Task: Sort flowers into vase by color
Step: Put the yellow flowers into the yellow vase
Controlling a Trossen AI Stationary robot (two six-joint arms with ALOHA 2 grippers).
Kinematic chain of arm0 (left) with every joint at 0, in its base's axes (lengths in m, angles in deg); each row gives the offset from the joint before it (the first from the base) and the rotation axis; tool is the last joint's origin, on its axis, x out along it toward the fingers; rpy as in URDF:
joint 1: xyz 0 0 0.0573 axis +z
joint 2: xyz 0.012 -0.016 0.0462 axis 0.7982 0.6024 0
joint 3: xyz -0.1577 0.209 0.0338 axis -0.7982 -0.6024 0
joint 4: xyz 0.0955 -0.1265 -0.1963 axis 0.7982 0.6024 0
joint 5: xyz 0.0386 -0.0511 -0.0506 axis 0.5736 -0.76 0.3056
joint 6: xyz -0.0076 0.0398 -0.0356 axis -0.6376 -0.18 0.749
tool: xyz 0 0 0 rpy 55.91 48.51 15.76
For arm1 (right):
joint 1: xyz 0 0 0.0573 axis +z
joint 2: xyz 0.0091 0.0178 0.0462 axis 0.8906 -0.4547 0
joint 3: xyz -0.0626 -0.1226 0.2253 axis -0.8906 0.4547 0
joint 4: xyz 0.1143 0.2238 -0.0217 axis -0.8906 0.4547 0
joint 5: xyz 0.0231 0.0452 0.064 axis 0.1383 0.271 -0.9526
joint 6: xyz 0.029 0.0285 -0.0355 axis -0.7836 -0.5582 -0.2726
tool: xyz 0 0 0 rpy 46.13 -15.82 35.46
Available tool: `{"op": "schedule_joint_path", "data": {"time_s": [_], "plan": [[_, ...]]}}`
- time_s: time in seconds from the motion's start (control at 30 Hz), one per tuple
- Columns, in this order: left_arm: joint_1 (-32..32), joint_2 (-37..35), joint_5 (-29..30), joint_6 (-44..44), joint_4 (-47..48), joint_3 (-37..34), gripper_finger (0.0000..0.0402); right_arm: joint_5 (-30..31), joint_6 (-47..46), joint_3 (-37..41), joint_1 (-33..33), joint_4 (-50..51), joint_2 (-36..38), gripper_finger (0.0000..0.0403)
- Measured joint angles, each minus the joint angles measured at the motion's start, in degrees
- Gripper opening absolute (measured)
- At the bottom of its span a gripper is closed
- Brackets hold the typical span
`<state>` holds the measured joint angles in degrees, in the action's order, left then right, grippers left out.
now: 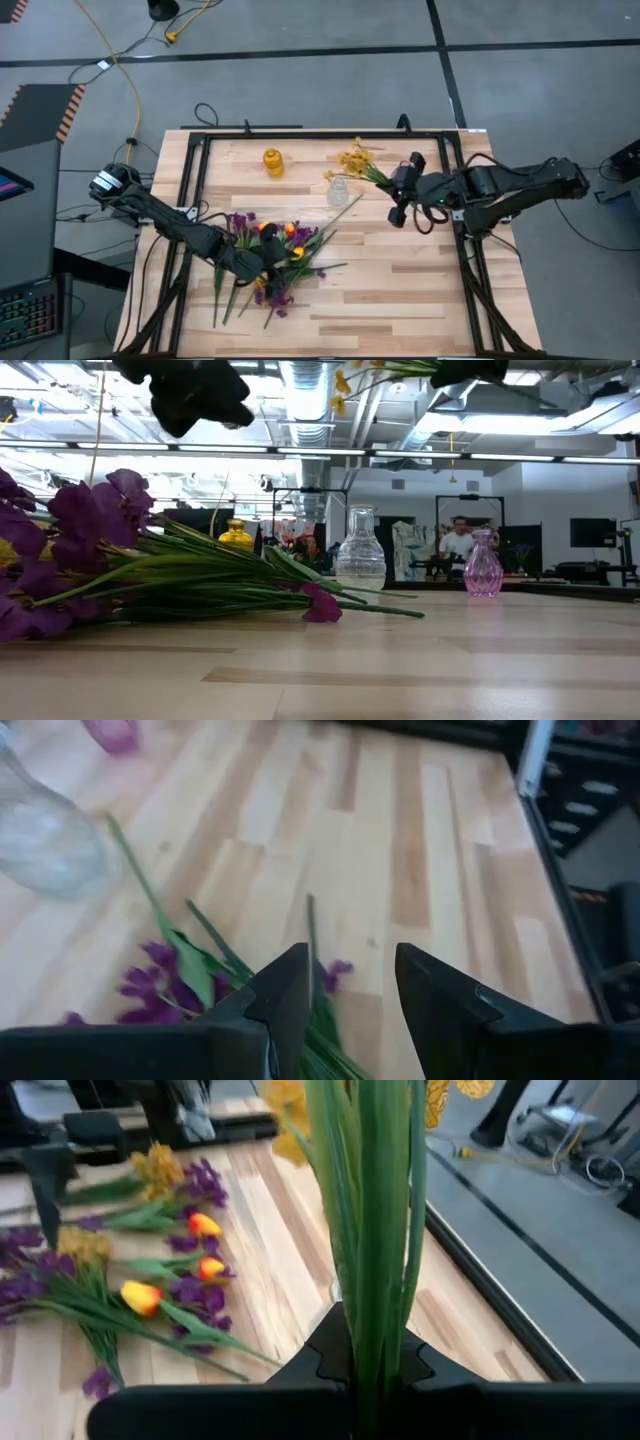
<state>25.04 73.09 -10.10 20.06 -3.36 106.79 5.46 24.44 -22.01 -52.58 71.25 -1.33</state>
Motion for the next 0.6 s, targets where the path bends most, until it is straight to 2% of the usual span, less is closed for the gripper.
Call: {"op": "schedule_joint_path", "data": {"time_s": [0.1,0.3,0.6], "plan": [[0.34,0.0,3.87,-2.43,-2.07,0.0,0.0138,-0.09,1.0,5.16,0.0,-6.95,2.77,0.0039],[2.99,0.1,5.86,-8.0,-8.66,0.0,0.0138,-0.96,4.91,14.37,0.0,-23.36,5.63,0.0039],[8.45,0.22,5.69,-9.84,-16.84,0.0,0.0138,-3.55,13.58,22.11,0.0,-48.55,1.85,0.0039]]}}
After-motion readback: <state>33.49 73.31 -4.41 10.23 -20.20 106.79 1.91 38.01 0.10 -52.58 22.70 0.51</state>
